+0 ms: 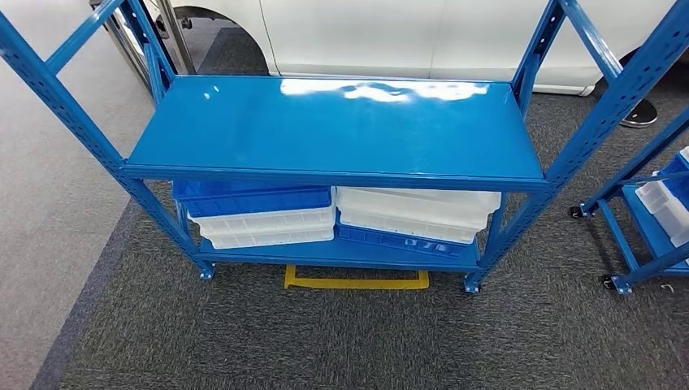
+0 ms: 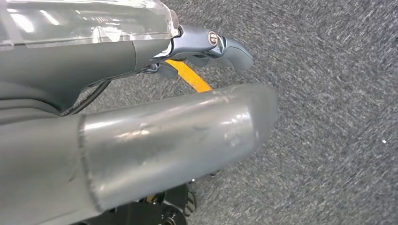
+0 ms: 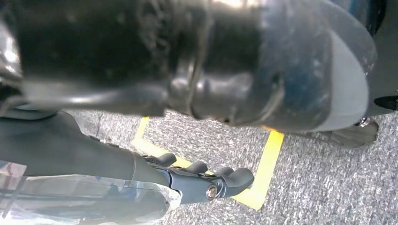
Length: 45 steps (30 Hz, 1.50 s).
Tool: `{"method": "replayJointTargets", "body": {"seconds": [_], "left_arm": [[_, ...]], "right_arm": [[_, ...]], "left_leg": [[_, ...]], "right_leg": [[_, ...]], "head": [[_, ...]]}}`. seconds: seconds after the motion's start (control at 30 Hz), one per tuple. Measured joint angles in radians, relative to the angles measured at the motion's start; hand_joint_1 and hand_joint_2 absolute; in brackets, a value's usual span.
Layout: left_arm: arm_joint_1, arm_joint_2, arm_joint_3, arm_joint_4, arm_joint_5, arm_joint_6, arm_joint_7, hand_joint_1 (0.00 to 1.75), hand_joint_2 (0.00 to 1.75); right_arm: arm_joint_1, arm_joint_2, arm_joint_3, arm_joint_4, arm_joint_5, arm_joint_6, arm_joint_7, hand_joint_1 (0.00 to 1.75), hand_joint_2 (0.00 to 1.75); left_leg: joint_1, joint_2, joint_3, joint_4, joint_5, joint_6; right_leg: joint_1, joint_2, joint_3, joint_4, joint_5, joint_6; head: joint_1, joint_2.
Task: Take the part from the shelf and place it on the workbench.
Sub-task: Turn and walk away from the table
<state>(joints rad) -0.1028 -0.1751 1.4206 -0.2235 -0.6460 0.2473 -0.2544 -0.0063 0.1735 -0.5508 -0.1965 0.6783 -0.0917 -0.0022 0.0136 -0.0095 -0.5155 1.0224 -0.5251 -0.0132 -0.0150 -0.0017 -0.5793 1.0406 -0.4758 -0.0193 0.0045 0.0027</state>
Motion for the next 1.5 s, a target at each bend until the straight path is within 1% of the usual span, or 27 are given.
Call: {"method": "replayJointTargets", "body": {"seconds": [0.03,0.07,0.1,0.13,0.17,0.2,0.23,0.27,0.3,0.33,0.37,0.43,0.47,0.5,0.53,0.6,0.63,0.67,0.7,0.77,0.8,0.83,0.9,0.93,1.27,1.33,1.5], "left_arm": [[0.0,0.0,0.0,0.0,-0.001,0.0,0.0,0.0,0.0],[0.0,0.0,0.0,0.0,-0.002,0.0,0.0,0.0,0.0],[0.0,0.0,0.0,0.0,-0.002,0.0,0.0,0.0,0.0],[0.001,0.0,0.0,0.0,-0.002,0.0,0.0,0.0,0.0],[0.002,0.0,0.0,0.0,-0.002,0.001,0.0,0.0,0.0],[0.003,0.0,0.0,0.0,-0.002,0.001,0.0,0.0,0.0],[0.003,0.0,0.0,0.0,-0.002,0.002,0.0,0.0,0.0],[0.003,0.0,0.0,0.0,-0.002,0.002,0.0,0.0,0.0],[0.003,0.001,0.0,0.0,-0.002,0.003,0.001,0.0,0.0],[0.002,0.001,0.0,0.0,-0.002,0.004,0.001,0.0,0.0],[0.001,0.001,0.0,0.0,-0.003,0.005,0.002,0.0,0.0],[0.001,0.001,0.0,0.0,-0.002,0.008,0.005,0.0,0.0],[0.002,0.001,0.0,0.0,-0.001,0.01,0.006,0.0,0.0],[0.003,0.001,0.0,0.0,0.0,0.011,0.008,0.0,0.0],[0.003,0.001,0.0,0.0,0.002,0.012,0.01,0.0,0.0],[0.003,0.001,0.0,0.0,0.003,0.014,0.012,0.0,0.0],[0.003,0.001,0.0,0.0,0.003,0.016,0.014,0.0,0.0],[0.003,0.001,0.0,0.0,0.003,0.017,0.016,0.0,0.0],[0.003,0.0,0.0,0.0,0.003,0.018,0.019,0.0,0.0],[0.003,0.001,0.0,0.0,0.002,0.019,0.026,0.0,0.0],[0.003,0.001,0.0,-0.001,0.002,0.02,0.03,0.0,0.44],[0.003,0.002,0.0,-0.002,0.002,0.02,0.033,0.0,0.87],[0.002,0.003,0.0,-0.003,0.003,0.023,0.038,0.0,1.75],[0.002,0.003,0.0,-0.003,0.003,0.026,0.04,0.0,1.75],[0.002,0.003,-0.004,-0.003,0.005,0.037,0.049,0.0,1.75],[0.008,0.004,-0.031,-0.006,0.018,0.037,0.052,0.0,1.75],[0.03,0.016,-0.151,-0.019,0.079,0.016,0.068,0.0,1.75]], "right_arm": [[0.0,0.0,0.0,0.0,0.0,0.0,0.0,0.0,0.0],[0.0,0.0,0.0,0.0,0.0,0.0,0.0,0.0,0.0],[0.0,0.0,0.0,0.0,0.0,-0.001,0.001,0.0,0.0],[0.0,0.0,-0.001,0.0,0.0,-0.001,0.001,0.0,0.0],[0.0,0.0,-0.002,0.0,0.0,-0.001,0.002,0.0,0.44],[0.0,0.0,-0.003,0.0,0.0,-0.001,0.002,0.0,0.87],[0.0,0.0,-0.004,0.0,0.0,-0.001,0.002,0.0,1.31],[0.0,0.001,-0.005,0.0,0.0,-0.001,0.003,0.0,1.75],[0.0,0.001,-0.006,0.0,0.0,-0.002,0.003,0.0,1.75],[-0.001,0.001,-0.007,0.0,0.0,-0.002,0.003,0.0,1.75],[-0.001,0.002,-0.008,0.0,0.0,-0.003,0.004,0.0,1.75],[-0.002,0.002,-0.01,0.0,0.0,-0.009,0.008,0.0,1.75],[-0.002,0.002,-0.01,0.0,0.0,-0.013,0.01,0.0,1.75],[-0.002,0.002,-0.012,0.0,0.0,-0.017,0.011,0.0,1.75],[-0.002,0.002,-0.013,0.0,0.0,-0.019,0.012,0.0,1.75],[-0.003,0.001,-0.016,0.0,0.0,-0.019,0.011,0.0,1.75],[-0.005,0.0,-0.017,0.0,0.0,-0.021,0.011,0.0,1.75],[-0.007,-0.001,-0.018,0.0,0.0,-0.025,0.015,0.0,1.75],[-0.009,-0.001,-0.02,0.0,-0.001,-0.03,0.024,0.0,1.75],[-0.014,-0.001,-0.025,0.0,-0.003,-0.043,0.059,0.0,1.75],[-0.017,0.0,-0.028,0.0,-0.005,-0.049,0.076,0.0,1.75],[-0.02,0.001,-0.031,0.0,-0.006,-0.054,0.089,0.0,1.75],[-0.024,0.004,-0.034,-0.001,-0.006,-0.064,0.098,0.0,1.75],[-0.026,0.005,-0.035,-0.001,-0.005,-0.066,0.097,0.0,1.75],[-0.036,0.005,-0.039,-0.002,0.006,-0.07,0.097,0.0,1.75],[-0.035,0.002,-0.037,-0.004,-0.001,-0.069,0.098,0.0,1.75],[-0.024,-0.008,-0.001,-0.015,-0.06,-0.057,0.094,0.0,1.75]], "left_leg": [[0.001,0.002,-0.016,0.038,-0.023,-0.004],[0.002,0.004,-0.044,0.095,-0.054,-0.008],[0.002,0.004,-0.079,0.163,-0.085,-0.011],[0.002,0.004,-0.112,0.223,-0.104,-0.013],[0.002,0.004,-0.133,0.254,-0.105,-0.013],[0.003,0.004,-0.135,0.248,-0.084,-0.012],[0.002,0.005,-0.12,0.206,-0.048,-0.008],[0.001,0.006,-0.093,0.138,-0.007,-0.002],[-0.002,0.007,-0.065,0.071,0.023,0.004],[-0.005,0.009,-0.046,0.024,0.04,0.01],[-0.008,0.01,-0.035,-0.003,0.046,0.014],[-0.008,0.007,-0.032,-0.013,0.046,0.022],[-0.006,0.007,-0.029,-0.019,0.05,0.027],[-0.003,0.007,-0.026,-0.025,0.054,0.034],[-0.001,0.008,-0.023,-0.031,0.057,0.039],[-0.002,0.01,-0.023,-0.032,0.057,0.045],[-0.002,0.01,-0.022,-0.031,0.056,0.046],[-0.002,0.01,-0.021,-0.029,0.054,0.047],[-0.001,0.009,-0.019,-0.027,0.052,0.048],[0.001,0.006,-0.018,-0.015,0.042,0.045],[0.0,0.004,-0.021,-0.003,0.034,0.04],[-0.003,0.002,-0.025,0.007,0.029,0.035],[-0.008,0.002,-0.029,0.017,0.023,0.029],[-0.008,0.002,-0.028,0.014,0.025,0.027],[-0.002,0.003,-0.02,0.007,0.024,0.018],[-0.002,0.003,-0.02,0.007,0.024,0.017],[-0.004,0.003,-0.02,0.007,0.024,0.016]], "right_leg": [[-0.002,-0.002,0.002,-0.004,0.0,-0.006],[-0.002,-0.004,0.004,-0.005,0.0,-0.011],[-0.001,-0.005,0.004,-0.006,-0.002,-0.015],[0.0,-0.006,0.005,-0.005,-0.004,-0.017],[0.002,-0.007,0.007,-0.005,-0.005,-0.018],[0.003,-0.007,0.009,-0.005,-0.007,-0.018],[0.003,-0.006,0.013,-0.005,-0.009,-0.017],[0.004,-0.006,0.017,-0.005,-0.012,-0.014],[0.005,-0.005,0.021,-0.003,-0.016,-0.01],[0.007,-0.006,0.023,-0.003,-0.018,-0.005],[0.007,-0.006,0.024,-0.003,-0.02,0.001],[0.007,-0.008,0.025,-0.005,-0.021,0.012],[0.007,-0.008,0.025,0.0,-0.026,0.018],[0.007,-0.007,0.018,0.018,-0.039,0.022],[0.006,-0.005,0.002,0.055,-0.064,0.026],[0.004,-0.001,-0.055,0.175,-0.126,0.031],[0.003,0.0,-0.079,0.228,-0.144,0.034],[0.002,0.001,-0.089,0.251,-0.143,0.038],[0.0,0.001,-0.079,0.236,-0.121,0.043],[-0.008,0.001,-0.018,0.123,-0.059,0.06],[-0.011,0.002,0.01,0.066,-0.041,0.063],[-0.012,0.003,0.026,0.03,-0.035,0.056],[-0.008,0.004,0.03,0.013,-0.04,0.035],[-0.006,0.004,0.03,0.015,-0.041,0.029],[0.002,0.005,0.034,0.014,-0.045,0.022],[0.002,0.005,0.034,0.014,-0.045,0.022],[0.003,0.005,0.034,0.014,-0.045,0.022]], "head": [[0.0,0.0],[0.0,0.0],[0.0,0.0],[0.0,0.0],[0.0,0.0],[0.0,0.0],[0.0,0.0],[0.0,0.0],[0.0,0.0],[0.0,0.0],[0.0,0.0],[0.0,0.0],[0.0,0.0],[0.0,0.0],[0.001,0.0],[0.001,0.0],[0.001,0.0],[0.001,0.0],[0.001,0.0],[0.001,0.0],[0.001,0.0],[0.0,0.0],[-0.002,0.0],[-0.002,0.0],[-0.002,0.0],[-0.002,0.0],[-0.002,0.0]]}}
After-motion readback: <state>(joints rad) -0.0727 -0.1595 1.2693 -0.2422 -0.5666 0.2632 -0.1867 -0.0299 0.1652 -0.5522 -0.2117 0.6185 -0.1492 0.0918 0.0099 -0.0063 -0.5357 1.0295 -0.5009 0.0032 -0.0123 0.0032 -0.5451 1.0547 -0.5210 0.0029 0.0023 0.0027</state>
